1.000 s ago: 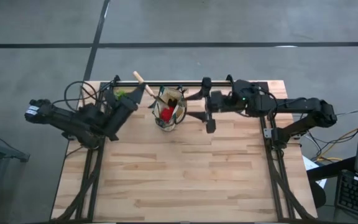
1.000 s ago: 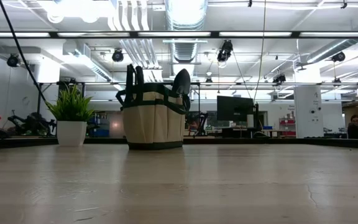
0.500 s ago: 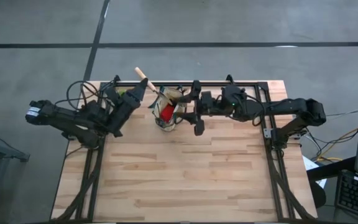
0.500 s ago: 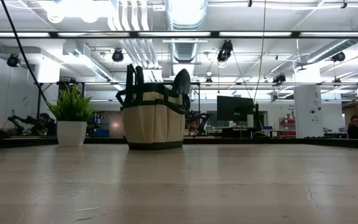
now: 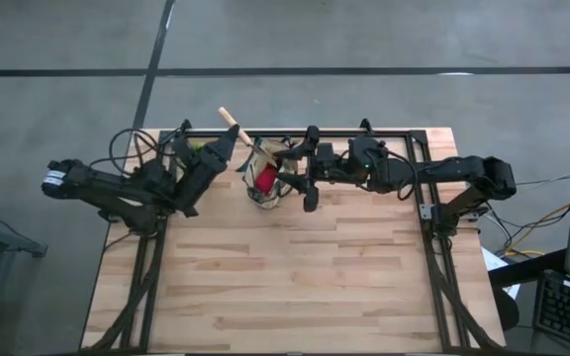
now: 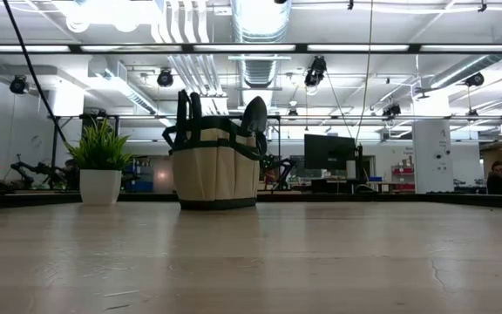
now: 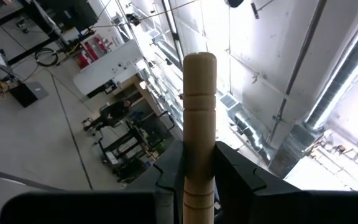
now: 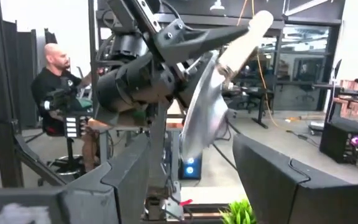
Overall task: Pick & Place Garden tools in Gardening bag
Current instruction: Put the brown trowel into the green gardening bag
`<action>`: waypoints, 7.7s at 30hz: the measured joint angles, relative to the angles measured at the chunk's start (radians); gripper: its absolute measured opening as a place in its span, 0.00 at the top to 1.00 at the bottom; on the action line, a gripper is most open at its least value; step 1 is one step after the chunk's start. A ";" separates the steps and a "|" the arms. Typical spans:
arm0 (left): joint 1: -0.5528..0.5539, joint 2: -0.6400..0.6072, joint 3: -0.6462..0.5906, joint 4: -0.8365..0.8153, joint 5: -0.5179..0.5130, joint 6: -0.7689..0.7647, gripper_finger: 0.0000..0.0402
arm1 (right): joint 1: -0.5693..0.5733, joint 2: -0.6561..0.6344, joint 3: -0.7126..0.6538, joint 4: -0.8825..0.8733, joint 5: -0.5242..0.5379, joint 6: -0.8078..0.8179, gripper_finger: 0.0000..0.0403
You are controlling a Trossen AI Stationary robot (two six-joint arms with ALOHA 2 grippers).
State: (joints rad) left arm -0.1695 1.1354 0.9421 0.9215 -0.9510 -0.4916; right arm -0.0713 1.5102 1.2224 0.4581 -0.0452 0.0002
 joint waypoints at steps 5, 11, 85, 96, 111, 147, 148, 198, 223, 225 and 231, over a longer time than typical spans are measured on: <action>0.011 0.035 0.000 0.003 0.009 -0.045 0.83 | 0.000 0.019 0.000 0.010 0.036 0.012 0.46; 0.016 0.056 0.000 0.022 0.011 -0.053 0.83 | -0.011 0.010 0.000 0.021 0.052 0.045 0.46; 0.019 0.039 0.000 -0.765 0.279 -0.266 0.67 | -0.141 -0.120 0.215 -0.942 -0.045 0.044 0.98; 0.019 0.021 0.000 -0.766 0.299 -0.250 0.67 | -0.152 -0.100 0.209 -1.093 -0.095 0.028 0.98; -0.038 0.033 0.000 -1.020 0.654 -0.563 0.69 | -0.154 -0.101 0.149 -1.234 -0.121 0.131 0.98; -0.150 0.534 0.004 -1.343 0.734 -1.155 0.29 | -0.154 -0.117 0.087 -1.229 -0.113 0.105 0.98; -0.150 0.547 0.004 -1.348 0.750 -1.152 0.29 | -0.154 -0.117 0.087 -1.229 -0.113 0.105 0.98; -0.089 0.101 0.084 -0.376 0.840 -0.322 0.87 | -0.159 -0.239 0.092 -0.358 -0.609 0.462 0.74; -0.067 0.180 0.087 -0.161 1.039 -0.367 0.87 | -0.180 0.135 0.234 0.425 -0.903 1.011 0.45; -0.066 0.180 0.087 -0.150 1.040 -0.364 0.87 | -0.178 0.158 0.256 0.458 -0.928 1.045 0.46; -0.060 0.181 0.085 -0.146 1.042 -0.370 0.87 | -0.173 0.191 0.316 0.469 -0.933 1.021 0.46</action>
State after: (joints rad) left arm -0.2298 1.3167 1.0271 0.7750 0.0910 -0.8619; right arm -0.2447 1.7016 1.5387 0.9273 -0.9782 1.0216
